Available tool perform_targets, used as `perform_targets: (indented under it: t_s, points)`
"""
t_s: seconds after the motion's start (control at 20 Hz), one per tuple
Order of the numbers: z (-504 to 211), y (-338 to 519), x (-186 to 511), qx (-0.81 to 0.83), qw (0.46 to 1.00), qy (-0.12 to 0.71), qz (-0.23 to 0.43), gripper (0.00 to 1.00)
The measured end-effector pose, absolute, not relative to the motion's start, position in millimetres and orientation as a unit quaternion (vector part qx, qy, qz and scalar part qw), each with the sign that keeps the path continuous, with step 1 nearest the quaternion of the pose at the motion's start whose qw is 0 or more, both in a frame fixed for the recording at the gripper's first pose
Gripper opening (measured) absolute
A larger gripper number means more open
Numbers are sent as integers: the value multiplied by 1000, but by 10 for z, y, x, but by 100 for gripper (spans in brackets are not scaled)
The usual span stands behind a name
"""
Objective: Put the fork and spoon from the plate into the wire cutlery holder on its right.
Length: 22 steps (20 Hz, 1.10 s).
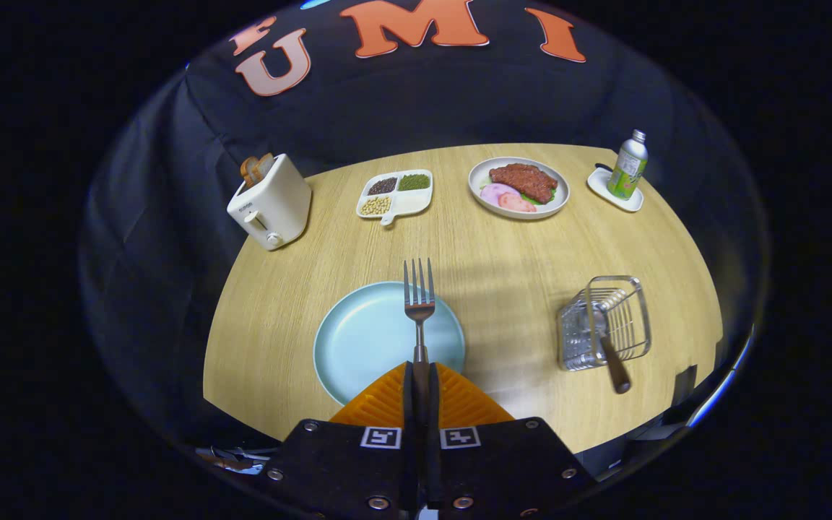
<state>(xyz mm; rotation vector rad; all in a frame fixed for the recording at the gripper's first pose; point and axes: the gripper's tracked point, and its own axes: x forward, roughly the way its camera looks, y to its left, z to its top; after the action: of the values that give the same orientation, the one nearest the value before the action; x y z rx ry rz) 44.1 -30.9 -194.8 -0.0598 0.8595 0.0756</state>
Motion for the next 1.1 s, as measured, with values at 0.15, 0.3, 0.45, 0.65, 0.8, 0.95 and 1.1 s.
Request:
perform_targets:
  t_s: [0.15,0.3,0.45,0.65,0.8,0.95,1.1]
  points:
    - [-1707,-598,486,-40,908,417,17,5]
    - [-1530,-936,508,-50,906,421,-5,5]
    - [-1427,-1290,500,-64,899,433,-28,5]
    - [-1419,-1698,441,-73,880,465,-54,5]
    - [-1478,-1879,388,-79,862,498,-62,5]
    - [-1606,-1924,322,-89,840,533,-55,5]
    - [-1729,-1963,284,-96,816,567,-51,5]
